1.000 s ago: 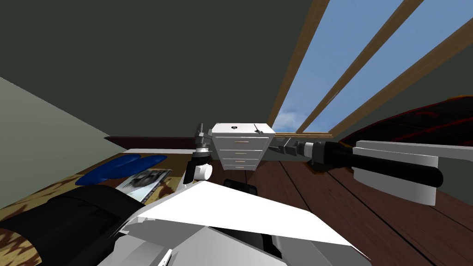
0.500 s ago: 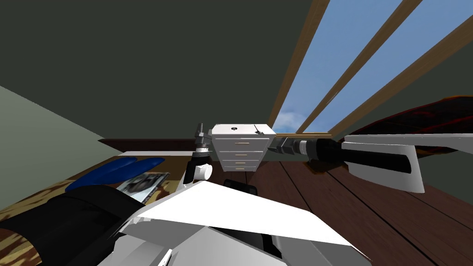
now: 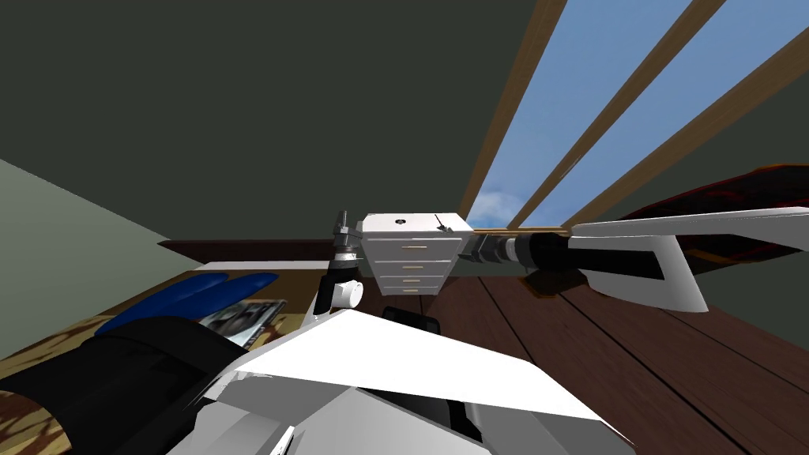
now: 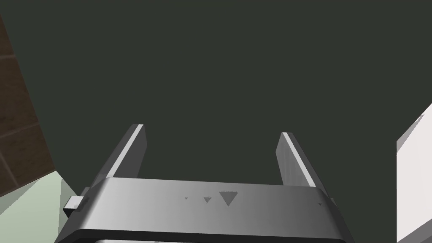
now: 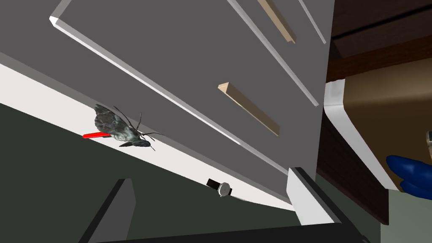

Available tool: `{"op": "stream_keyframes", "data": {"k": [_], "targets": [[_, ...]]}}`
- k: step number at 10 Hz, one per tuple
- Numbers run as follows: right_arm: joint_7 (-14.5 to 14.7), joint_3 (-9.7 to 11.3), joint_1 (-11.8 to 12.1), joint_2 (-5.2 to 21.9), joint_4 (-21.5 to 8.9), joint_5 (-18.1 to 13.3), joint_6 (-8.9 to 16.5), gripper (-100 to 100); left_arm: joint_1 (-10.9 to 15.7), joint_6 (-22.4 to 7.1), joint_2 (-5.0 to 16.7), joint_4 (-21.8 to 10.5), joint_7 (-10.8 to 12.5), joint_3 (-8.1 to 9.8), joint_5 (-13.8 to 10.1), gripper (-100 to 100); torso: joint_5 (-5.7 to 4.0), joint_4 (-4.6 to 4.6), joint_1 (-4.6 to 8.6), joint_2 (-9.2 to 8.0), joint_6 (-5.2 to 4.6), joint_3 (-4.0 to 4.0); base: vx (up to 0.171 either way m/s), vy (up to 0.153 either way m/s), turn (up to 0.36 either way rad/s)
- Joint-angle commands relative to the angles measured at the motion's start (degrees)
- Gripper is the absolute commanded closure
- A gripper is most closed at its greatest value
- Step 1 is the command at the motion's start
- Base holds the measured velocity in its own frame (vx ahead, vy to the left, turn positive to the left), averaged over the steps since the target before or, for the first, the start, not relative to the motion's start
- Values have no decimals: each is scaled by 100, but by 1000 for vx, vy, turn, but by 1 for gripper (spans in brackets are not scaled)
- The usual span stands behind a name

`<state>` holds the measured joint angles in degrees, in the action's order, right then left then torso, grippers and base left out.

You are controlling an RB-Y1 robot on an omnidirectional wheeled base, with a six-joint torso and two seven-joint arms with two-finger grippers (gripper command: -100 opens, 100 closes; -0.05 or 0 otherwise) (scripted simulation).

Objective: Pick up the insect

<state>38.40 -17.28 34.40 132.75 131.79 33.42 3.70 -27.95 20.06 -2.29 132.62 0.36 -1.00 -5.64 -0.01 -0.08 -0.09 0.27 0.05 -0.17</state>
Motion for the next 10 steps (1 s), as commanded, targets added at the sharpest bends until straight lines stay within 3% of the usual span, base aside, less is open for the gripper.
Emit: {"op": "stream_keyframes", "data": {"k": [1,4,10], "targets": [[12,-43,33,169,-8,18,35,-100,0,0,0,0,0,0,0,0,0,0,0,0,0,0,20,15,1],[213,-107,88,740,-176,257,257,-100,0,0,0,0,0,0,0,0,0,0,-1,0,0,0,54,24,-15],[387,-157,139,1708,-343,468,457,-100,0,0,0,0,0,0,0,0,0,-1,0,6,0,-3,49,21,-4]]}}
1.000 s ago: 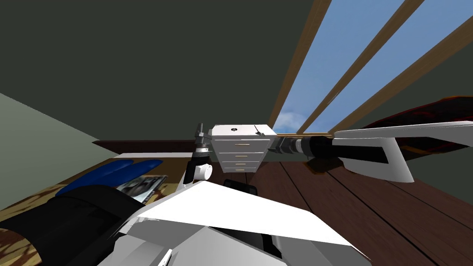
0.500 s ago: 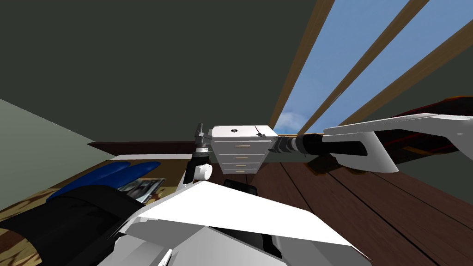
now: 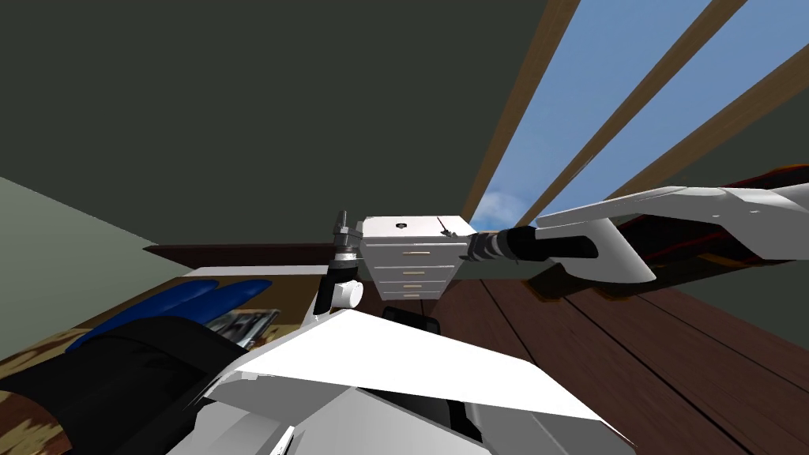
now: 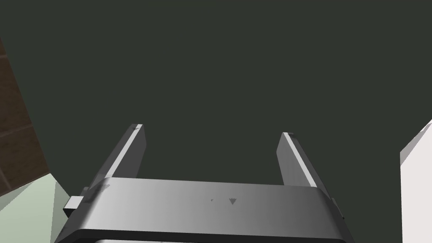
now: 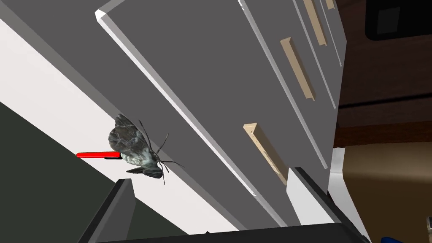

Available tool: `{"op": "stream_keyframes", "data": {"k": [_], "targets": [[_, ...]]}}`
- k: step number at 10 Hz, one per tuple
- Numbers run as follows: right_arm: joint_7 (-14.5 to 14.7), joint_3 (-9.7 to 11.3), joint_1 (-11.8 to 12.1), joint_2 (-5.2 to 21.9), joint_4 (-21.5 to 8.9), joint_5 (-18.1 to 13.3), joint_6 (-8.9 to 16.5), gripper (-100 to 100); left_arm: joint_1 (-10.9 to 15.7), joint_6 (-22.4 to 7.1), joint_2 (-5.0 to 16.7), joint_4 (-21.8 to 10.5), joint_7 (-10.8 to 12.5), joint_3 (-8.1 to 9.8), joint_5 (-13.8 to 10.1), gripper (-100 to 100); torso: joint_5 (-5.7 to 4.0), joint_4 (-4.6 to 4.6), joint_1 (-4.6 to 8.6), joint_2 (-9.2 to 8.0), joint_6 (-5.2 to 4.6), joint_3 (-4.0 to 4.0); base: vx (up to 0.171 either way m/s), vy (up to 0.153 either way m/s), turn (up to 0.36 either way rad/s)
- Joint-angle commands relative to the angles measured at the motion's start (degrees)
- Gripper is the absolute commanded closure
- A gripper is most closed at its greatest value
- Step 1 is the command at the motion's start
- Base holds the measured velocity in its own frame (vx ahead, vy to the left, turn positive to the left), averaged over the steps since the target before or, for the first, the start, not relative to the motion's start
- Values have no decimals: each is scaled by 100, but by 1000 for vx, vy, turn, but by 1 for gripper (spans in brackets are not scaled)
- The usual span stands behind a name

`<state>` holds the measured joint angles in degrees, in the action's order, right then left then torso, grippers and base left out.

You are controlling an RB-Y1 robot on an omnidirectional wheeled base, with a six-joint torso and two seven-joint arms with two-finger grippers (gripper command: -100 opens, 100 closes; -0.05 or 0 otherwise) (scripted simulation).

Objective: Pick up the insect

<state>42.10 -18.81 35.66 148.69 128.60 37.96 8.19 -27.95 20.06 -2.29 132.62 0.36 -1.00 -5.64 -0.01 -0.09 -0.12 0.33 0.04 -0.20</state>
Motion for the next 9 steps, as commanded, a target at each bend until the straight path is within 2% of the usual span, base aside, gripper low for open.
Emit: {"op": "stream_keyframes", "data": {"k": [1,5,6,9], "targets": [[92,-25,37,286,-105,107,99,-100,0,0,0,0,0,0,0,0,0,0,0,0,0,0,66,21,1],[219,-57,78,935,-252,266,254,-100,0,0,0,0,0,0,0,0,-2,1,8,-2,-1,1,55,14,6],[219,-57,78,996,-252,266,254,-100,0,0,0,0,0,0,0,0,-2,1,5,-2,0,1,46,15,5],[344,-87,117,1574,-423,425,415,-100,0,0,0,0,0,0,0,0,-1,-1,3,6,0,-3,77,16,14]]}}
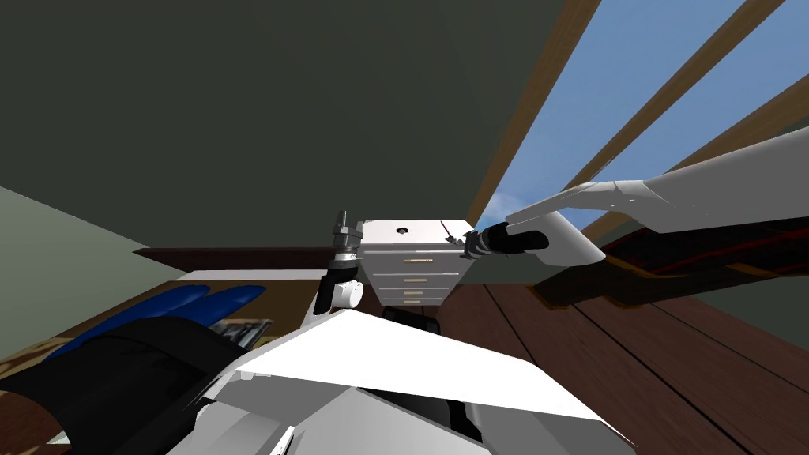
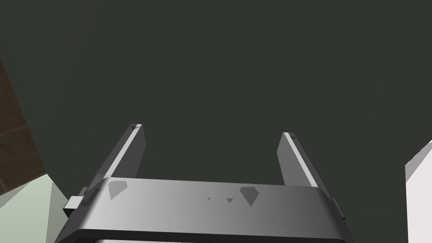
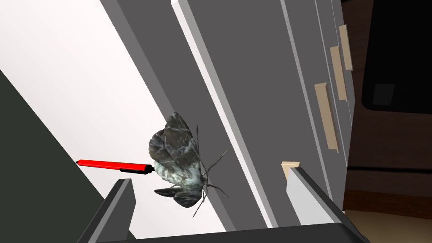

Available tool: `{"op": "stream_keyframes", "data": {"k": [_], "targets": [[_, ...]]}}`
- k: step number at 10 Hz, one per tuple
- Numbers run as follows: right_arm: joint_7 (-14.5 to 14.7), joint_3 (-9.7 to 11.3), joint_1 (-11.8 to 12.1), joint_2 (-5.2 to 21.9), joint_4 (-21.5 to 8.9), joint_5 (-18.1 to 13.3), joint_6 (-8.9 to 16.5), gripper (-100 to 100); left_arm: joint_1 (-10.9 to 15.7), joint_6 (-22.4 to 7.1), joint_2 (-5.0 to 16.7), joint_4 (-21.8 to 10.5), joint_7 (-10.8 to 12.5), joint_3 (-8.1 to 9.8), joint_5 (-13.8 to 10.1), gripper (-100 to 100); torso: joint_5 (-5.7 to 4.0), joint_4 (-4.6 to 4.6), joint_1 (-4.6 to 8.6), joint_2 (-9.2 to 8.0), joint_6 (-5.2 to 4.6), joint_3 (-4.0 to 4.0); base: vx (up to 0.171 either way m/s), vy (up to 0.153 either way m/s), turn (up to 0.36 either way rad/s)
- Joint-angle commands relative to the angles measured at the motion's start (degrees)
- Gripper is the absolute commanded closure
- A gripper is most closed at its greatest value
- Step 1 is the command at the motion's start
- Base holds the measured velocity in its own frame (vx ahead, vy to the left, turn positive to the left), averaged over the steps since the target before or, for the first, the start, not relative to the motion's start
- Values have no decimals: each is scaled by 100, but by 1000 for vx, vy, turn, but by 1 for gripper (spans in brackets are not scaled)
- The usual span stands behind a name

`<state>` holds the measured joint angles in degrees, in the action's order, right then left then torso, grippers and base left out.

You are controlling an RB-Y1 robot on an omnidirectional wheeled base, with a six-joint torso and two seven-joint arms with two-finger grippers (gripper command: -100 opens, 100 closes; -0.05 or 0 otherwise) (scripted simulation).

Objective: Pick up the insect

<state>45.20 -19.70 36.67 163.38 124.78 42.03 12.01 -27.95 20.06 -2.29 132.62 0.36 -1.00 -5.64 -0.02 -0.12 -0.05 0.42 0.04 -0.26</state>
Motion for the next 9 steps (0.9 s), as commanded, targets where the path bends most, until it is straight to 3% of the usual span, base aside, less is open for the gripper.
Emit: {"op": "stream_keyframes", "data": {"k": [1,3,4,5,8,9], "targets": [[59,-3,24,250,-78,50,65,-100,0,0,0,0,0,0,0,0,0,0,0,0,0,0,69,6,17],[60,-1,22,273,-87,58,65,-100,0,0,0,0,0,0,0,0,-2,2,4,-11,-1,6,32,6,5],[66,-1,24,284,-93,60,68,0,1,0,0,0,0,0,0,0,-3,5,7,-22,-2,13,0,0,0],[59,-37,187,203,-169,-31,130,-100,1,0,0,0,0,0,0,0,-3,8,9,-30,-2,18,1,10,72],[47,-108,512,45,-320,-212,256,-100,1,0,0,0,0,0,0,0,-2,10,5,-38,-1,22,-9,18,77],[48,-112,469,52,-274,-198,253,-100,1,0,0,0,0,0,0,0,-3,9,5,-37,-1,22,-2,8,11]]}}
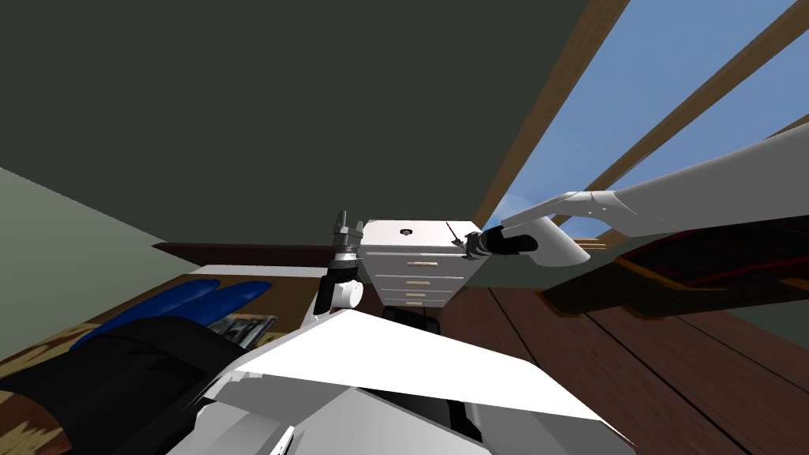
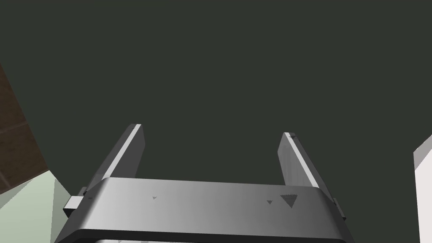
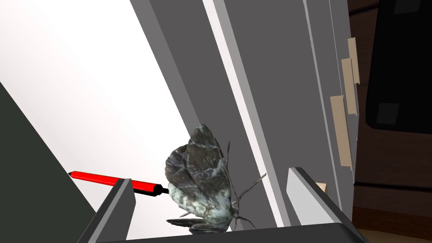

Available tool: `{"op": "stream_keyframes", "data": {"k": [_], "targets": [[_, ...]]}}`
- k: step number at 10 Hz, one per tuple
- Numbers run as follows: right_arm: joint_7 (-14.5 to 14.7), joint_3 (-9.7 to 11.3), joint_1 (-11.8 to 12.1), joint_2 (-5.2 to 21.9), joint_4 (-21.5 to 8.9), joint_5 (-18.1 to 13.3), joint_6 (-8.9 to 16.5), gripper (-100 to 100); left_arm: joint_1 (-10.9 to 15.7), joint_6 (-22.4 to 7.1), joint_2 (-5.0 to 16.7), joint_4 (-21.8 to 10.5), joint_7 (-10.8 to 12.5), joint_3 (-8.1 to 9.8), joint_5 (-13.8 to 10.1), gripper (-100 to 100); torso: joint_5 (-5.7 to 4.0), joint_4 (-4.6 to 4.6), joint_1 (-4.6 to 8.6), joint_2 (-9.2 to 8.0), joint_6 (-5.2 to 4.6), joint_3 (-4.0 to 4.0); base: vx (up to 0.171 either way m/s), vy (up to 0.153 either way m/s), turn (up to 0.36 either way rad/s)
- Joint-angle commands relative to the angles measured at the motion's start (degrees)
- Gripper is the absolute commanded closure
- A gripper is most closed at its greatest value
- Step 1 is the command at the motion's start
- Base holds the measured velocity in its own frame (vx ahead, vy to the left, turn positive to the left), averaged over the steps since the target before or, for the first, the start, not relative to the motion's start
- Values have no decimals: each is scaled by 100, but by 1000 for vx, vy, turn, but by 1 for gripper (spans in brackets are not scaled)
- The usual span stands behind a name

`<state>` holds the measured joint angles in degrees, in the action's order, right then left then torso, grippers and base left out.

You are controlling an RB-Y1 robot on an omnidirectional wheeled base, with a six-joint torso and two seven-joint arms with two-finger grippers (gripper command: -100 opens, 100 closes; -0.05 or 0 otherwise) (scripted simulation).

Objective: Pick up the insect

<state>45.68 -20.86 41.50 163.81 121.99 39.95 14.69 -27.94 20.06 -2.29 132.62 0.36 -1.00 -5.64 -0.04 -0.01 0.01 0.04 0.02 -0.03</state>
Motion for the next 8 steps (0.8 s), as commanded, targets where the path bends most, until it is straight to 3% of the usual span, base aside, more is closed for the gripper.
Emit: {"op": "stream_keyframes", "data": {"k": [1,5,6,7,8], "targets": [[0,0,0,0,0,0,0,100,0,0,0,0,0,0,0,0,0,0,0,0,0,0,0,0,0],[-1,-1,-6,-1,-3,1,4,100,0,0,0,0,0,0,0,0,-2,-8,4,11,3,-10,0,0,0],[-1,-1,-7,-1,-4,1,6,0,0,0,0,0,0,0,0,0,-2,-9,4,13,3,-11,0,0,0],[7,56,-188,107,60,117,-96,100,0,0,0,0,0,0,0,0,-2,-10,4,14,3,-12,6,-11,-90],[11,80,-296,160,110,178,-138,100,0,0,0,0,0,0,0,0,-2,-9,7,14,0,-11,10,-21,-108]]}}
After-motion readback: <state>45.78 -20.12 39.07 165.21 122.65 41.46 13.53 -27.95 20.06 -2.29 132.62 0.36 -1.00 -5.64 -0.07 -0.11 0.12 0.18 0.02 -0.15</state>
